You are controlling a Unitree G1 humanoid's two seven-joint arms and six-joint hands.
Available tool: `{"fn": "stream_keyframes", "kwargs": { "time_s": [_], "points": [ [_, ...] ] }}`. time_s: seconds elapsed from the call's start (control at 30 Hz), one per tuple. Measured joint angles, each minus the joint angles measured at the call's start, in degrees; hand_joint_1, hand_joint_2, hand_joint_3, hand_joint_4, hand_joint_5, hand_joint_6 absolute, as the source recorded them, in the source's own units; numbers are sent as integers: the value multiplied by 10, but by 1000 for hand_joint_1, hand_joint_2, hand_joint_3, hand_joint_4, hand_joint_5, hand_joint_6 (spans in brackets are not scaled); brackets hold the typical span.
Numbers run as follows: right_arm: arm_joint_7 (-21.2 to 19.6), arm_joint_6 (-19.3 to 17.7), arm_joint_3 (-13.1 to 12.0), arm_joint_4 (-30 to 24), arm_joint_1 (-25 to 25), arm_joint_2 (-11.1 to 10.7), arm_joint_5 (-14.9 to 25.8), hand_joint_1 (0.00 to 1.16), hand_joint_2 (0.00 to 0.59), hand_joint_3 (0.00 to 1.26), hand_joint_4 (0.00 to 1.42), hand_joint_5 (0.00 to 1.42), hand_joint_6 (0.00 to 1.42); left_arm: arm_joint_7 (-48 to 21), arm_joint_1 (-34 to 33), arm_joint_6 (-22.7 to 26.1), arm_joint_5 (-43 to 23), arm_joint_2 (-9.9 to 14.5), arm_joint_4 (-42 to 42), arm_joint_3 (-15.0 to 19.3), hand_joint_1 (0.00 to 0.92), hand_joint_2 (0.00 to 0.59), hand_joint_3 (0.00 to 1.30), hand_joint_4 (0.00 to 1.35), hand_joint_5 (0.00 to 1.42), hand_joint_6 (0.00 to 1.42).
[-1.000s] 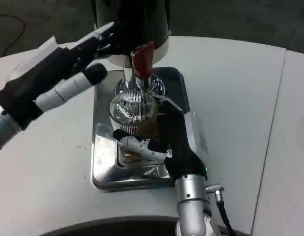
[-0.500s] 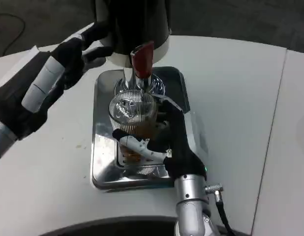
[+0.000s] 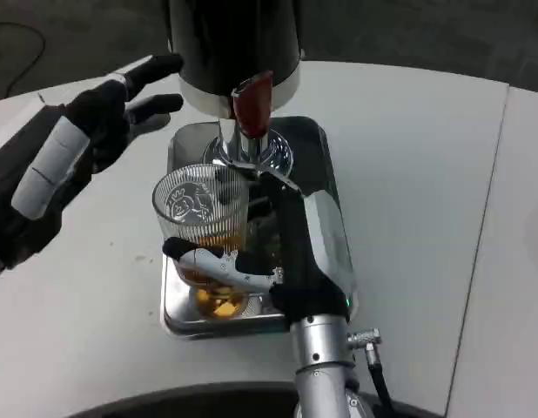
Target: Grasp the cup under the faucet to collect the drink, then remove the cup.
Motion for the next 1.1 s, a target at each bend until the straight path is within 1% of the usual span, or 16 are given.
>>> {"fn": "stream_keyframes", "kwargs": {
  "time_s": [0.13, 0.3, 0.37, 0.47, 0.57, 0.63, 0.67, 0.7, 0.73, 0.8, 0.9, 0.93, 0.97, 1.0, 1.03, 1.1],
  "points": [
    [0, 8, 11, -31, 29, 2, -4, 891, 116, 744, 838, 1054, 981, -4, 7, 0, -1, 0, -8, 7, 0, 83, 156, 0, 117, 95],
    [0, 16, 17, -52, 54, 4, -4, 898, 119, 745, 838, 1054, 986, -6, 15, 0, -3, 0, -22, 16, 0, 83, 155, 0, 117, 102],
    [1, 21, 22, -73, 69, 6, -5, 899, 119, 746, 838, 1055, 987, -8, 19, 0, -6, 1, -31, 25, 0, 83, 152, 0, 117, 104],
    [4, 25, 27, -97, 82, 8, -7, 899, 119, 750, 838, 1056, 989, -13, 24, -3, -5, 1, -32, 27, 0, 84, 150, 0, 117, 106],
    [9, 33, 32, -130, 97, 9, -7, 900, 119, 755, 838, 1056, 990, -19, 37, -18, 2, 4, -32, 34, 0, 84, 148, 1, 119, 107],
    [13, 39, 37, -145, 107, 10, -11, 900, 119, 756, 838, 1056, 991, -23, 45, -32, 7, 7, -32, 41, 0, 88, 163, 25, 135, 110],
    [17, 44, 39, -157, 114, 11, -15, 899, 119, 754, 838, 1056, 992, -24, 52, -49, 14, 9, -31, 47, 0, 89, 172, 31, 145, 118],
    [24, 49, 41, -170, 116, 11, -18, 898, 118, 752, 838, 1056, 992, -25, 64, -76, 28, 16, -29, 53, 0, 92, 180, 45, 148, 122],
    [25, 52, 41, -177, 117, 11, -19, 897, 118, 751, 838, 1057, 993, -27, 69, -87, 31, 19, -27, 55, 0, 93, 191, 58, 158, 124],
    [34, 56, 41, -204, 120, 11, -23, 895, 117, 751, 838, 1057, 994, -31, 88, -124, 45, 25, -18, 68, 0, 94, 211, 87, 172, 126],
    [47, 62, 45, -234, 126, 10, -30, 893, 116, 751, 838, 1057, 995, -34, 110, -159, 51, 30, -3, 76, 0, 100, 223, 102, 177, 137],
    [52, 63, 46, -241, 129, 8, -31, 893, 116, 752, 838, 1057, 995, -37, 117, -167, 51, 31, 1, 78, 0, 101, 225, 112, 185, 139],
    [62, 66, 51, -257, 137, 3, -35, 892, 115, 752, 838, 1057, 996, -47, 133, -191, 51, 35, 13, 88, 0, 101, 225, 114, 188, 140],
    [64, 67, 52, -262, 142, 0, -36, 892, 114, 752, 838, 1057, 996, -49, 137, -195, 51, 36, 17, 90, 0, 102, 226, 115, 188, 140],
    [73, 71, 55, -278, 155, -7, -38, 892, 113, 752, 838, 1057, 996, -57, 149, -215, 50, 41, 28, 97, 0, 102, 226, 114, 187, 141],
    [83, 77, 59, -292, 178, -14, -39, 891, 113, 753, 838, 1057, 997, -68, 159, -235, 50, 46, 42, 101, 0, 104, 217, 97, 171, 133]
  ]
}}
